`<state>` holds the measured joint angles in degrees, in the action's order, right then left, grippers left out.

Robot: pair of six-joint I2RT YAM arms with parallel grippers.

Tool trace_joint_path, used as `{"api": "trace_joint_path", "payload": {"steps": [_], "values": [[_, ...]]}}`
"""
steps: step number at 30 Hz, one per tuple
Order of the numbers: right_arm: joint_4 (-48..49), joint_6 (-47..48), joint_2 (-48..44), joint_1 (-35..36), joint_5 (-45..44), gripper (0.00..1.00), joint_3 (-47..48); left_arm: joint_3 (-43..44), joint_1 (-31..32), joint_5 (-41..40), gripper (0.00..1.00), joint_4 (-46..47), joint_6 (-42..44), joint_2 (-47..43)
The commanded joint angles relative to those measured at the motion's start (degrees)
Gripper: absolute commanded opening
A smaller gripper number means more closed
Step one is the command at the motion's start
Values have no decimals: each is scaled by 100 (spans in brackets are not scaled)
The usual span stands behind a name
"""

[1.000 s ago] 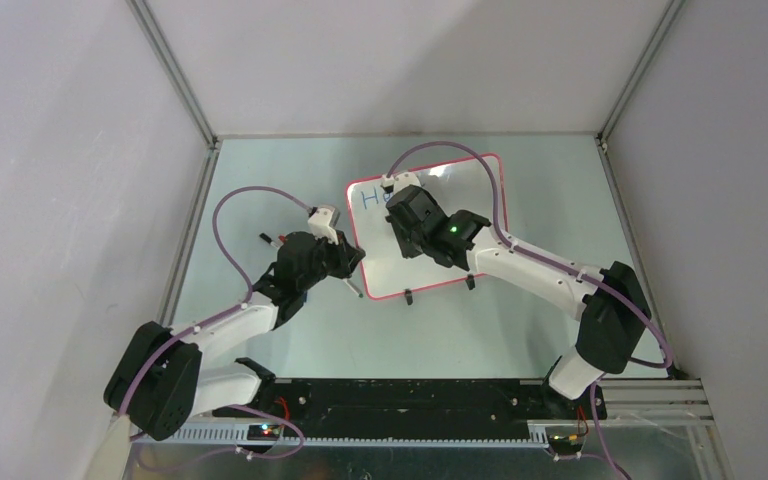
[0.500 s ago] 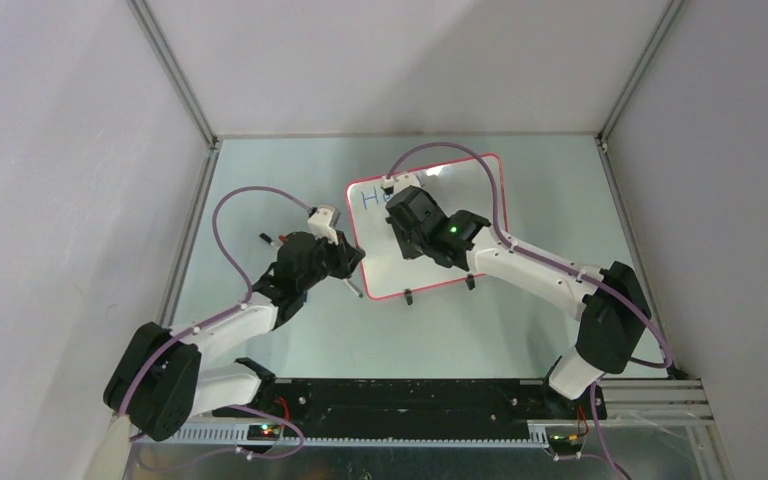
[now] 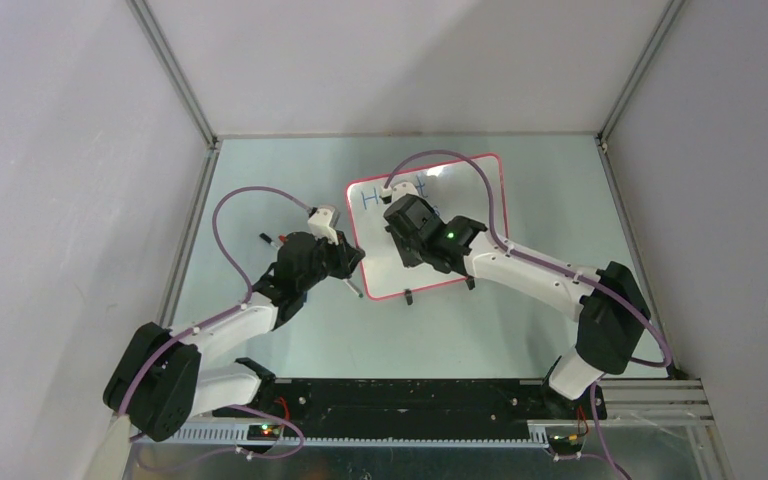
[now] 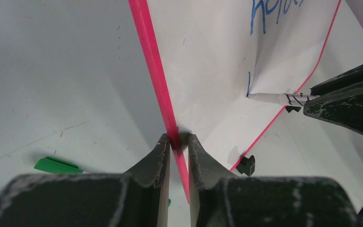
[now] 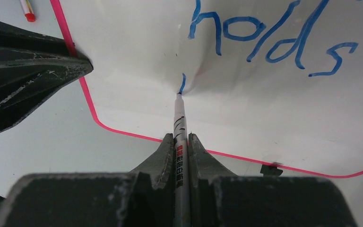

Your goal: Write a sentence on the whiteboard

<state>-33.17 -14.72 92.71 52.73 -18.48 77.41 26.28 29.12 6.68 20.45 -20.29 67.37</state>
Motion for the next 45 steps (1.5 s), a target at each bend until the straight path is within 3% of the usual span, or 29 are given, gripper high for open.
{"api": "trace_joint_path", "payload": {"steps": [1,45], "values": [[-54,-50,-126,27,3,0,-35,167,28,-216,18,-36,316,-115],[316,56,-645,-94,119,0,-13,167,23,-238,19,-51,324,-136]]}}
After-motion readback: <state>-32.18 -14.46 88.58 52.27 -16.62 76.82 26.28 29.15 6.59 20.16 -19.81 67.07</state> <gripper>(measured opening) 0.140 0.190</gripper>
